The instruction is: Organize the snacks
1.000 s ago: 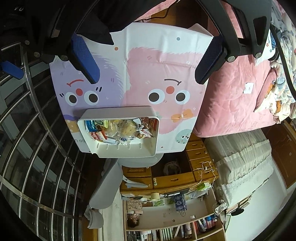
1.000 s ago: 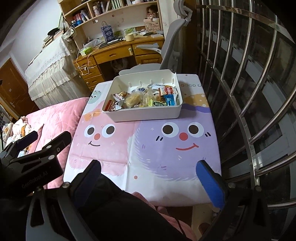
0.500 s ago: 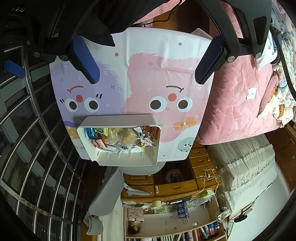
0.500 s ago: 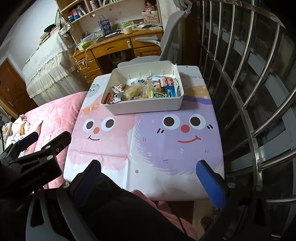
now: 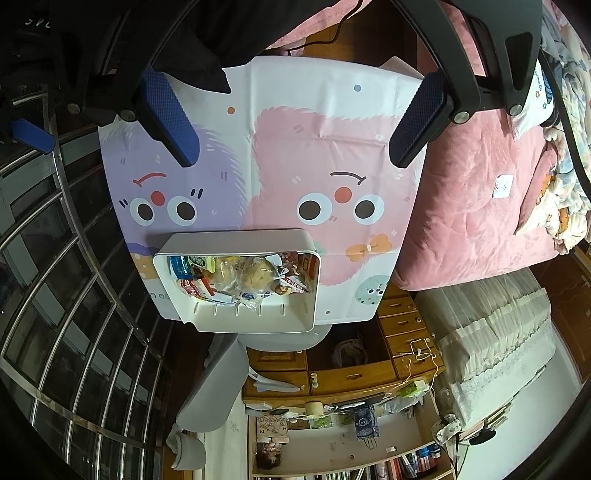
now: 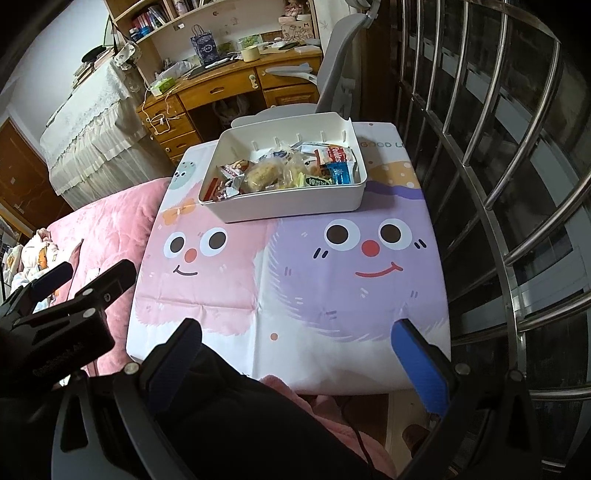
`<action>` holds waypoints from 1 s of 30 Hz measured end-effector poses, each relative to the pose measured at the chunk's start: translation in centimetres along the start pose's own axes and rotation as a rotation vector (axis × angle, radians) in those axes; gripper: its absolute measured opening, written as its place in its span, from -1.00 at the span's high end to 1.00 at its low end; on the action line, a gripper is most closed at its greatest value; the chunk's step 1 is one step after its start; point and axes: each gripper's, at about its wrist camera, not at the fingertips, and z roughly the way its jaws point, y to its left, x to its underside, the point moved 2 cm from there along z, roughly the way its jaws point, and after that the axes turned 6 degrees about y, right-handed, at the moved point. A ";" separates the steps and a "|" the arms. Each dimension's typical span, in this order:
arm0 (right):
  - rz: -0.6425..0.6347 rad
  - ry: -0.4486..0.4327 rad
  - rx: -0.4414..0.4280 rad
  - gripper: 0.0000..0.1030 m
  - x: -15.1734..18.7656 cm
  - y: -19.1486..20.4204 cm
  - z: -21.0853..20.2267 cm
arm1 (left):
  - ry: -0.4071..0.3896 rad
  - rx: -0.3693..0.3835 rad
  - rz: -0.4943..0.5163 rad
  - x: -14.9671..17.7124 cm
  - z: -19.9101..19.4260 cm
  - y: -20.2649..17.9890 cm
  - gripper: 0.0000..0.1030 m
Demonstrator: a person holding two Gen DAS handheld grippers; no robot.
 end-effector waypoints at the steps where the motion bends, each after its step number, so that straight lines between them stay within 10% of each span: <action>1: 0.000 0.000 0.000 -1.00 0.0 0.0 0.0 | 0.003 0.002 0.001 0.0 0.0 0.0 -0.98; 30: -0.001 0.001 0.001 -1.00 -0.1 0.1 0.0 | 0.026 0.014 0.007 -0.3 0.1 0.0 -0.98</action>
